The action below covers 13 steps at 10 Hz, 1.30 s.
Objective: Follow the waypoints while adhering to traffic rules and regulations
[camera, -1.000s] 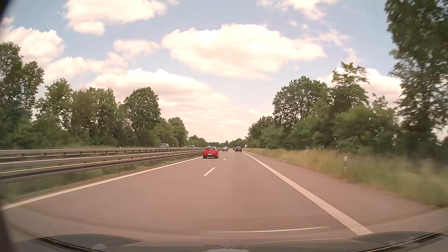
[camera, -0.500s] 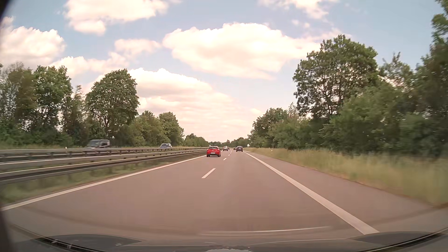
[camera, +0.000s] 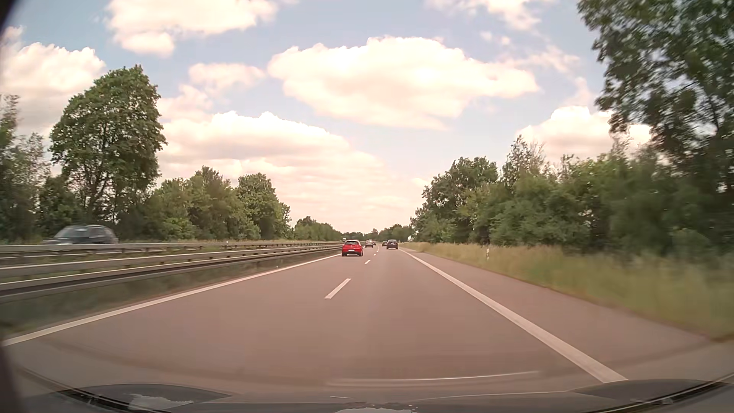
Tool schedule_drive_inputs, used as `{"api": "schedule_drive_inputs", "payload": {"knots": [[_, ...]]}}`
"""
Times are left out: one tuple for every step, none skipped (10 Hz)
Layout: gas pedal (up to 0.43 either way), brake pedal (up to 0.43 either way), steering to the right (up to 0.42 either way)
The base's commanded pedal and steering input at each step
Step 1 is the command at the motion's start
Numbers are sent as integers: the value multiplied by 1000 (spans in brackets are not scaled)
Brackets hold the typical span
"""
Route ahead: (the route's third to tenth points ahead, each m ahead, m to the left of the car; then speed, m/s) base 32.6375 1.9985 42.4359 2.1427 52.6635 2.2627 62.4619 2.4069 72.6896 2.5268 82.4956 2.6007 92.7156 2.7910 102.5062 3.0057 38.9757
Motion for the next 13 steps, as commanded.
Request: {"api": "schedule_drive_inputs", "payload": {"knots": [[421, 12, -1], [421, 12, -1], [421, 12, 0], [421, 12, -1], [421, 12, -1], [421, 12, -1], [421, 12, -1], [421, 12, 0], [421, 12, -1], [421, 12, -1], [421, 12, -1], [421, 12, -1], [421, 12, -1]]}}
